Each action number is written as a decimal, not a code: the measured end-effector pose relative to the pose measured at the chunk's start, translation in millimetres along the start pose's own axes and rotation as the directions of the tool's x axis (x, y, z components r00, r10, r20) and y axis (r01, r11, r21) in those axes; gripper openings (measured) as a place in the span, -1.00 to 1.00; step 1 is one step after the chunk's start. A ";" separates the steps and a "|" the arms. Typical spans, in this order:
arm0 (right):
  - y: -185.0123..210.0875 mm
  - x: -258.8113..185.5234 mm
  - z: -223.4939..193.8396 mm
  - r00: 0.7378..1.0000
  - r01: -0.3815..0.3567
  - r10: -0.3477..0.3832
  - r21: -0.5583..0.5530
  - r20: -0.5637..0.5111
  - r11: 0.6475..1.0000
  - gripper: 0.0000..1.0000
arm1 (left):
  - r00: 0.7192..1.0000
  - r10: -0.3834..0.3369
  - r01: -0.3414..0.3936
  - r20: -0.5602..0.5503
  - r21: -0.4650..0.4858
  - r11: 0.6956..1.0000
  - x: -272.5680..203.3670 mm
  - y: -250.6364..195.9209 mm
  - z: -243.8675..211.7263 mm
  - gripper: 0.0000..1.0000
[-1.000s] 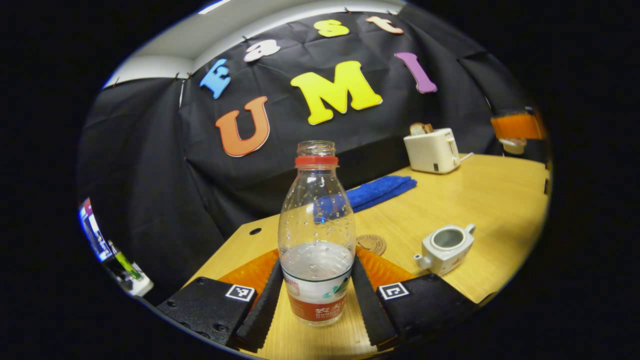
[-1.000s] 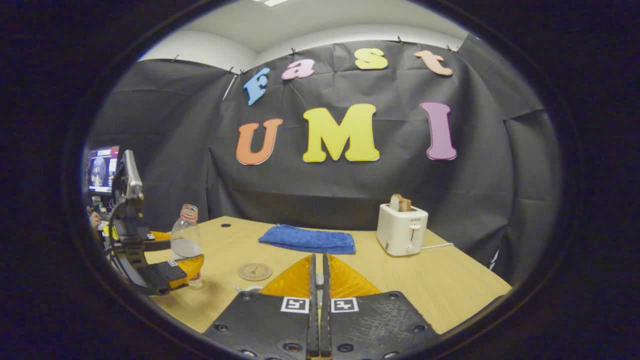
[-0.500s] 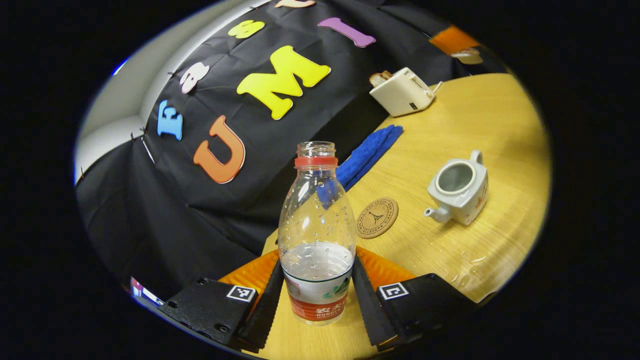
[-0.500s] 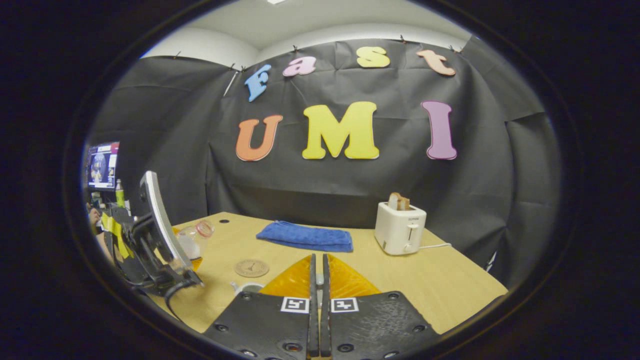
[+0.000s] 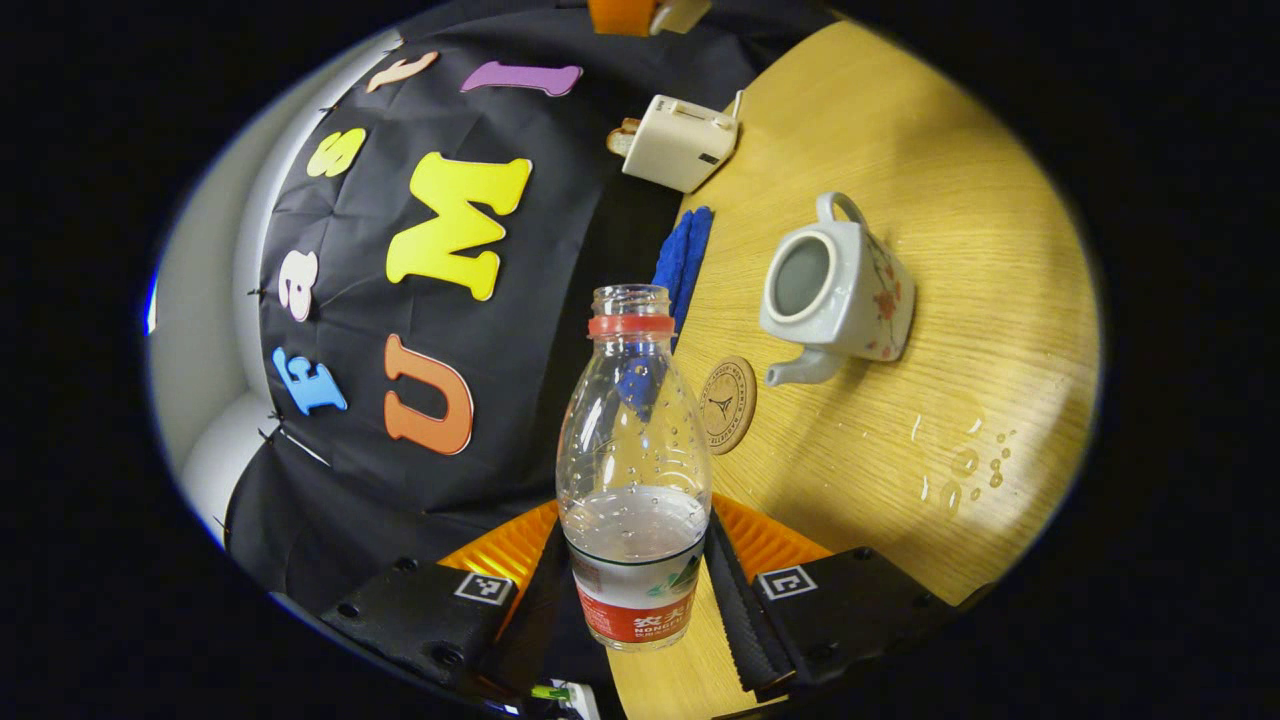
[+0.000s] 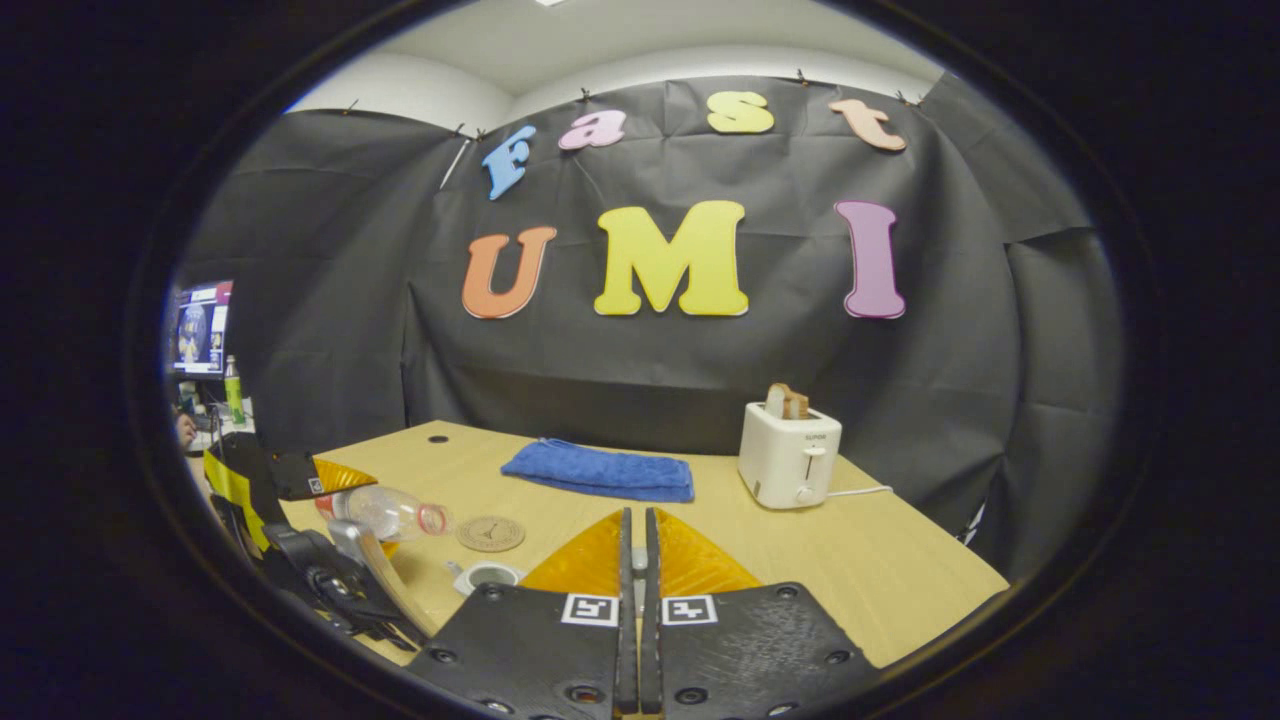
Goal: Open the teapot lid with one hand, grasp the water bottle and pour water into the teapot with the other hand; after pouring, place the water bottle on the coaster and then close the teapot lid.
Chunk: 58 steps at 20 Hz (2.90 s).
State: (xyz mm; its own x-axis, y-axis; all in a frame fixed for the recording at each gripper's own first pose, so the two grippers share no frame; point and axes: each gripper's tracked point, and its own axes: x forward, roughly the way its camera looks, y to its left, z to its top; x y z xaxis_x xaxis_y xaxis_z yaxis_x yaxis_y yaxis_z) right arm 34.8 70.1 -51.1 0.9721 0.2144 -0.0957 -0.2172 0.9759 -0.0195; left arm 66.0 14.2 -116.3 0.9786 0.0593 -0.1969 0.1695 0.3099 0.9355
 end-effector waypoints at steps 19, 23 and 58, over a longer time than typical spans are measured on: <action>-17.6 2.1 2.4 1.000 0.027 -0.027 0.006 0.008 1.000 -0.98 | 0.999 0.042 -0.025 -0.024 0.494 0.869 -0.2 11.5 18.4 0.48; -16.6 0.4 4.2 1.000 0.017 -0.017 0.004 0.017 1.000 -0.99 | 0.998 0.059 -0.043 -0.014 0.526 0.849 -1.6 14.3 24.1 0.46; -22.2 -0.1 2.0 1.000 0.023 -0.023 -0.018 -0.005 1.000 -0.99 | 0.991 0.132 -0.091 0.010 0.775 0.626 -13.9 50.9 61.2 0.47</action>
State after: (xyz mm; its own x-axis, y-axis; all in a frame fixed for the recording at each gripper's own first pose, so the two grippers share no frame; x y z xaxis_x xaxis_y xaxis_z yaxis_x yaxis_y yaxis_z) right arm 39.7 48.5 -48.6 0.9763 0.1919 -0.1002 -0.1966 0.9797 -0.0391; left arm 68.1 -28.9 -48.0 0.9935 0.0899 -0.0692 0.1073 -0.5467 0.8304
